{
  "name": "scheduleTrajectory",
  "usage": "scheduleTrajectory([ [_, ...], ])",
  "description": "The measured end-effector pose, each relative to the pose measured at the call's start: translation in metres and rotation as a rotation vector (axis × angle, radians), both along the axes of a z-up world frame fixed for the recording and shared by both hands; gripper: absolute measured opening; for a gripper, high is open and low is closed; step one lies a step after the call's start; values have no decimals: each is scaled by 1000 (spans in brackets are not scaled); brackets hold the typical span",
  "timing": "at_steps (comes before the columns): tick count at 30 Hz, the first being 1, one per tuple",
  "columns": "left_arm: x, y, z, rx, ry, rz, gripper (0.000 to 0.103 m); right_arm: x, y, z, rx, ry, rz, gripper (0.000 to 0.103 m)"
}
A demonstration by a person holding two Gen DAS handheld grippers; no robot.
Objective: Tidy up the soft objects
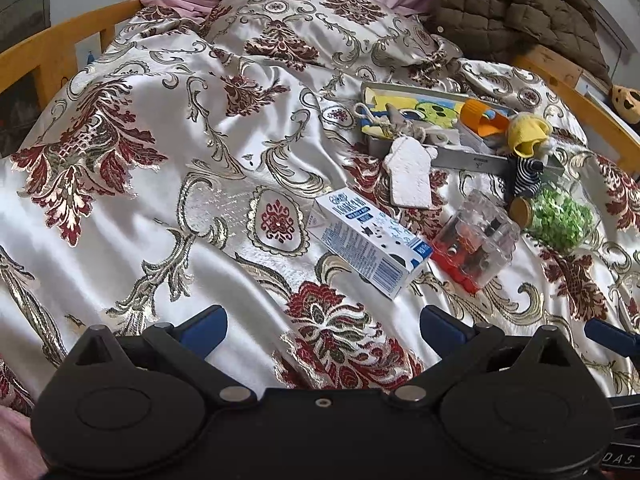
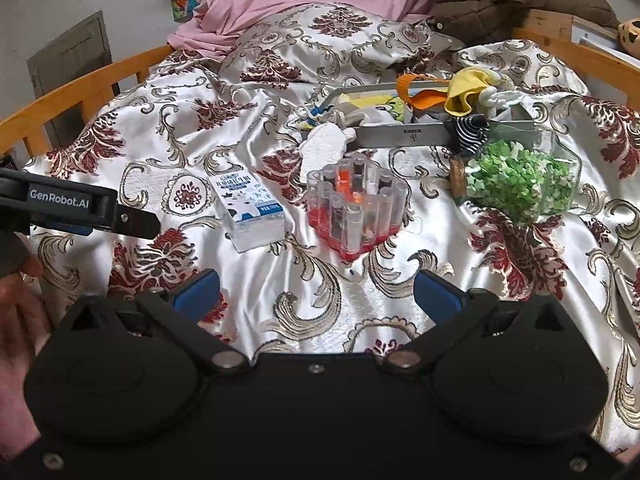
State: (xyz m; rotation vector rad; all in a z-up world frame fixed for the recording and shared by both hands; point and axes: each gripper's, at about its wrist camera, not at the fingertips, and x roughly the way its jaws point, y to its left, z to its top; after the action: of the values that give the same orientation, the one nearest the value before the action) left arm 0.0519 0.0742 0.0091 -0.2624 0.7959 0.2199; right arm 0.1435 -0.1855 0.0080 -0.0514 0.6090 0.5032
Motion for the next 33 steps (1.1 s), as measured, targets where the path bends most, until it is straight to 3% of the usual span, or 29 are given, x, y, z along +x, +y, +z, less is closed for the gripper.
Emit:
scheduleTrajectory([
  [8, 3, 6, -1, -17, 0, 22, 102, 3, 0, 0, 2, -8, 14, 102],
  [22, 11, 11, 6, 28, -57, 29, 102, 19, 4, 3, 20, -54, 21, 102],
  [33, 47, 9, 15, 66, -130, -45, 102, 39, 6, 5, 44, -83, 0, 102],
])
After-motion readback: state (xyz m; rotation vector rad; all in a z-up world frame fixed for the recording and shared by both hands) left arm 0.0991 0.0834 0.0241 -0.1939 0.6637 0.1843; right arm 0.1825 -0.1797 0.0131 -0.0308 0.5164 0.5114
